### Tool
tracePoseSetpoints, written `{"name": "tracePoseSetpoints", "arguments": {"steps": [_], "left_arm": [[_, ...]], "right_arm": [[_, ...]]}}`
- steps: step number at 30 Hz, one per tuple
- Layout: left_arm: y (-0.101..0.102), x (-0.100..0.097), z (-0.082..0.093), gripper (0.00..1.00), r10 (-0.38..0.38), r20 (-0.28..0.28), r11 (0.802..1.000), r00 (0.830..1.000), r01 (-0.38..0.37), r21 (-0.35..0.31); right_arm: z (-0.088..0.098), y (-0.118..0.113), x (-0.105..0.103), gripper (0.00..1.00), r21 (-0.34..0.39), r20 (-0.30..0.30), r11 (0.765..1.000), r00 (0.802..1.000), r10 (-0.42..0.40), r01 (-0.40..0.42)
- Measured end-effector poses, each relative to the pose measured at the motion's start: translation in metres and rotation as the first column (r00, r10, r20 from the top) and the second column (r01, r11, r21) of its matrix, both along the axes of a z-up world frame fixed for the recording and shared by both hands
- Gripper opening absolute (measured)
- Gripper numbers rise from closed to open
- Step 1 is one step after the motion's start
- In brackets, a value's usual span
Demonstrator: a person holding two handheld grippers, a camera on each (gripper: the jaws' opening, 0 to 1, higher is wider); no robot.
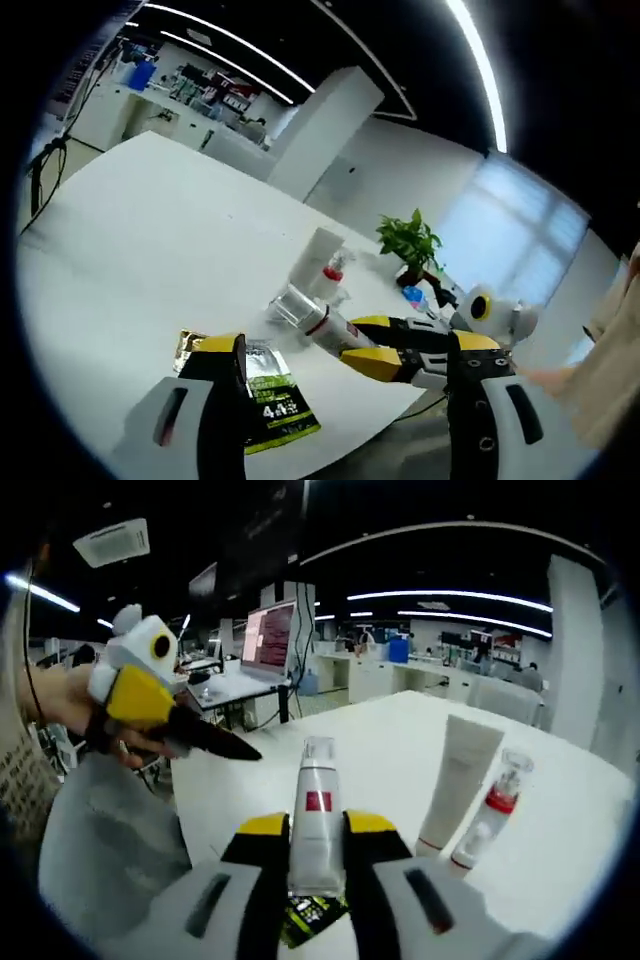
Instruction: Arrange the skincare products in the storage area until every visible bottle or jar stands upright without overlapping.
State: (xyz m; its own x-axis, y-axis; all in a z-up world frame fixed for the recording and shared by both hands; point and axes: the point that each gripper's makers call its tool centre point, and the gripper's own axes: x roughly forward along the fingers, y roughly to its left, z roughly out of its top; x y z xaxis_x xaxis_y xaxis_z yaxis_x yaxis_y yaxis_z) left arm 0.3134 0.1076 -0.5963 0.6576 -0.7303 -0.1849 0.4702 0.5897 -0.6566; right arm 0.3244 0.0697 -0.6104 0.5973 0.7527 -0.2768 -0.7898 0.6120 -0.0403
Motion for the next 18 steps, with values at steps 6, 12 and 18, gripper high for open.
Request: {"name": "tracePoseSetpoints", "arguments": {"steps": [6, 12, 18], "left_arm": [[-0.015, -0.005, 0.011, 0.66, -0.047, -0.047, 0.989, 0.998, 0.039, -0.142], [-0.025, -0.008, 0.018, 0.49, -0.071, -0.044, 0.977, 0.996, 0.061, -0.202], [-0.028, -0.009, 0.013, 0.32, -0.082, -0.034, 0.981, 0.996, 0.075, -0.177]], "right_arm": [[0.032, 0.013, -0.015, 0.19, 0.062, 0.039, 0.998, 0.999, 0.032, -0.034], [0.038, 0.020, -0.026, 0.19, 0.045, 0.063, 0.997, 0.996, 0.061, -0.063], [0.034, 0.022, -0.037, 0.19, 0.022, 0.061, 0.997, 0.995, 0.079, -0.080]]}}
